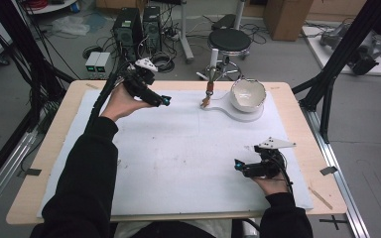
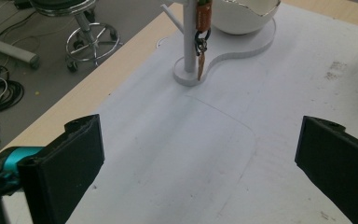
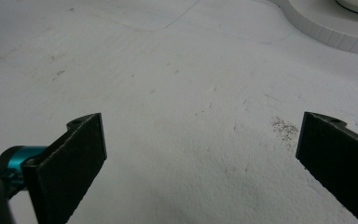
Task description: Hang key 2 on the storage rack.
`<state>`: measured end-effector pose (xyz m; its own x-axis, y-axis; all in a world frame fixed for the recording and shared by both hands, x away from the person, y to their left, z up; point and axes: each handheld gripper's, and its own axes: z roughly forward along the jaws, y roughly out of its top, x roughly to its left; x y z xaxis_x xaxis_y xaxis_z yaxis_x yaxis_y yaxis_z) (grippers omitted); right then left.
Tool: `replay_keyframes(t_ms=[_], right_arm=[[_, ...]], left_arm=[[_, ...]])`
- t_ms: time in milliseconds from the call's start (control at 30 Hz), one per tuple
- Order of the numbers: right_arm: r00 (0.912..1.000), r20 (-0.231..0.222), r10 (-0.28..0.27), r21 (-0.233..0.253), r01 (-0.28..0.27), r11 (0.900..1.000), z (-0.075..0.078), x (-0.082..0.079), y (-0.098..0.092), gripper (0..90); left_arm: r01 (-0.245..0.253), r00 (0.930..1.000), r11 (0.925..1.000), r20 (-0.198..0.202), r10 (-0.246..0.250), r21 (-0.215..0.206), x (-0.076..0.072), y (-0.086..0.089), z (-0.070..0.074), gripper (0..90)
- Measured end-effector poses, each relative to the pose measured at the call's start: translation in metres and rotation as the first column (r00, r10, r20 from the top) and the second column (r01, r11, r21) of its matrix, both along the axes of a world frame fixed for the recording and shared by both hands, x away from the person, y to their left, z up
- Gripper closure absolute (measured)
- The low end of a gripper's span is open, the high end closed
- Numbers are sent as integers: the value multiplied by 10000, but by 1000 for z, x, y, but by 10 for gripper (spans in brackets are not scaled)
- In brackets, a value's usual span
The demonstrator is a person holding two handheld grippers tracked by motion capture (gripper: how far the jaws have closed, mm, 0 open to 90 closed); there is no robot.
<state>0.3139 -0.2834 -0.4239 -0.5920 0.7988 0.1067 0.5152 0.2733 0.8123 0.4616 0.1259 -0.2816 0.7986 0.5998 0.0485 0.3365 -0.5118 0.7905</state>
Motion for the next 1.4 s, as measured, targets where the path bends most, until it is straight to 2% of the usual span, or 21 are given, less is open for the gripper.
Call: replay_keyframes(t_ms=[167, 300, 400, 833, 900, 1000, 1067, 1200, 1400], right_arm=[[10000, -31, 20, -1, -20, 10000, 0, 0, 0, 7], [10000, -60, -23, 19, 23, 10000, 0, -1, 0, 7], [10000, -77, -33, -14, 33, 10000, 0, 0, 0, 6], [10000, -24, -68, -43, 68, 10000, 0, 0, 0, 6], [10000, -31, -75, -37, 75, 10000, 0, -1, 0, 6], [10000, -15, -57, -84, 57, 9999, 0, 0, 1, 6], [10000, -2, -57, -80, 57, 10000, 0, 0, 1, 6], [10000, -46, -80, -58, 80, 10000, 0, 0, 0, 6], [10000, -52, -23, -109, 22, 9999, 0, 0, 1, 6]], left_arm=[[-78, 9999, 9999, 149, 80, -108, -12, 8, -2, 17], [-165, 9997, 9999, 156, 165, -7, -20, 13, -6, 17], [-246, 9997, 9994, 67, 244, 250, -25, 17, -10, 17], [-369, 9992, 9968, -152, 380, 712, -37, 36, -26, 17], [-382, 9992, 9956, -51, 387, 853, -40, 40, -28, 17], [-458, 9989, 9958, -12, 460, 796, -45, 45, -29, 17], [-450, 9990, 9946, -10, 453, 937, -48, 48, -29, 17], [-452, 9990, 9944, -25, 457, 956, -56, 53, -33, 17], [-436, 9987, 9949, -224, 458, 906, -68, 60, -46, 17]])
